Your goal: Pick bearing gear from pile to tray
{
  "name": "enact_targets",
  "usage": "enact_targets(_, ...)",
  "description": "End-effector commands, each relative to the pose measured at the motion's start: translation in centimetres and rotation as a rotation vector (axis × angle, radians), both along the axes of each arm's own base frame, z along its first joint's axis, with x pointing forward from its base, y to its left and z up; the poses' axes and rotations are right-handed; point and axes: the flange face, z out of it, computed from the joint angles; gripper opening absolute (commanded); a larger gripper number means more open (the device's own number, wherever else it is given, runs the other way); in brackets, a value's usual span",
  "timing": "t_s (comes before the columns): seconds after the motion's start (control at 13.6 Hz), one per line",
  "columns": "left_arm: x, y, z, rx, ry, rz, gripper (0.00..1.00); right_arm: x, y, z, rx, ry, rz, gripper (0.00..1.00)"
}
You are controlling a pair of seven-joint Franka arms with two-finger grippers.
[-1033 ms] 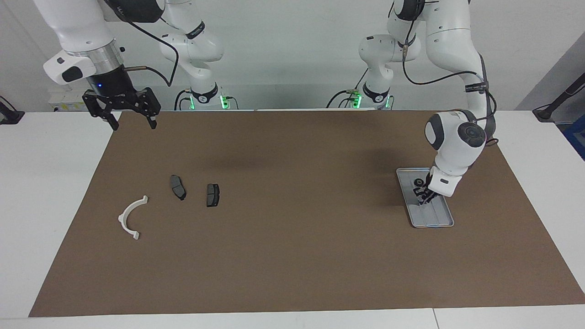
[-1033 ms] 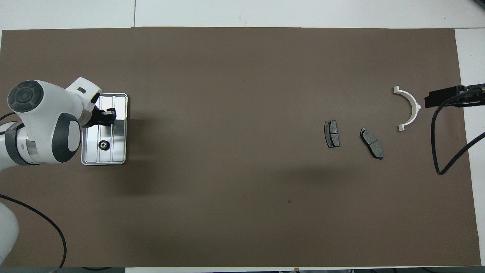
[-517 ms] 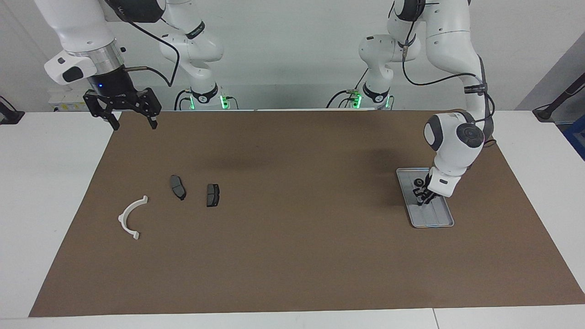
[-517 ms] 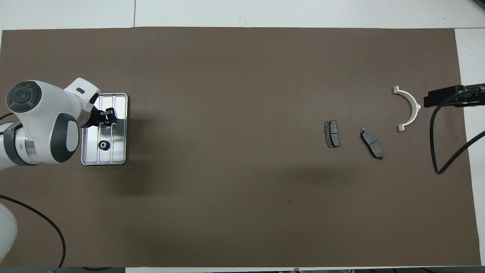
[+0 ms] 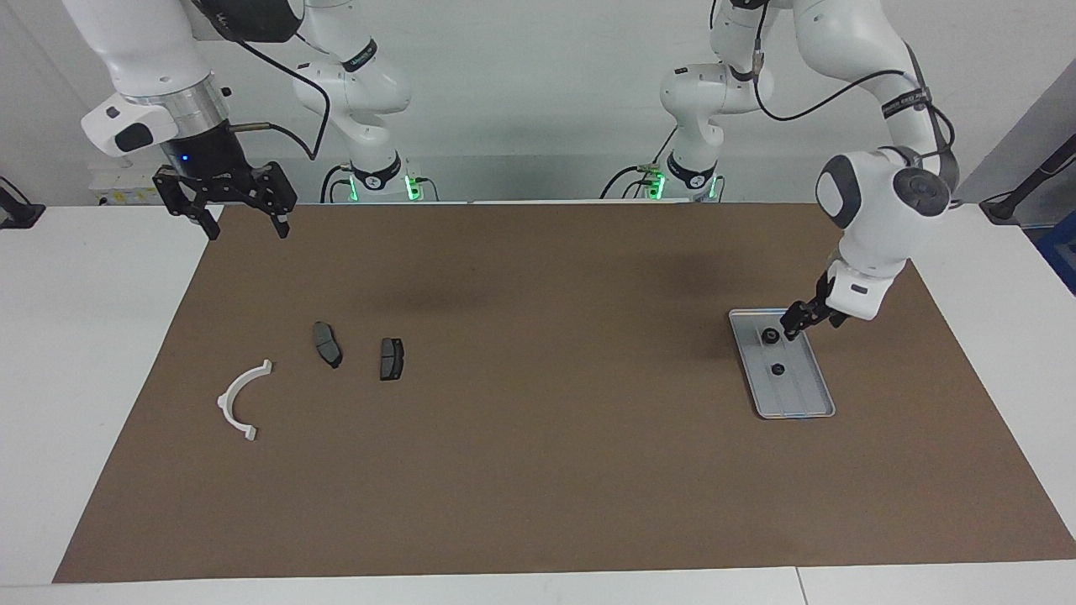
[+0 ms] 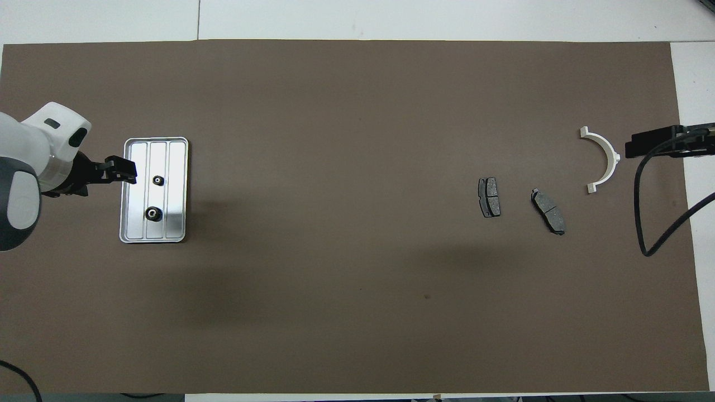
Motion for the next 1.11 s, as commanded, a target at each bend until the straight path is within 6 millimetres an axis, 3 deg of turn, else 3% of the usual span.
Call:
enact_targets(0.0,-1.1,-0.2,4.3,0.002,0.046,-0.012,1.0,-0.2,-0.3,-0.1,0.007,0.0,-0.012,1.0)
enact_targets(0.22,-4.3,0.1,8.5,-0.001,0.049,-0.004,1.0,-0.2,-0.3,-0.1,0.007,0.0,-0.012,1.0)
enact_targets(0.37,-5.3,0.1,9.8,-0.001,0.056,-0.001,1.0,-0.2,-0.2,-0.1,0.006,-0.001,-0.009,1.0)
enact_targets(0.81,-4.9,-0.9,9.6,0.0,0.044,-0.011,1.0,-0.1,-0.3,-0.4,0.007,0.005,-0.01,1.0)
enact_targets(0.96,-3.9,-0.2,8.7,-0.003,0.047,-0.007,1.0,-0.1,-0.3,-0.6,0.004,0.016,-0.007,1.0)
enact_targets(1.03,-2.8,-1.2,9.4,-0.001,0.044,-0.027,1.0,-0.2,-0.3,-0.7,0.004,0.025,-0.005,1.0)
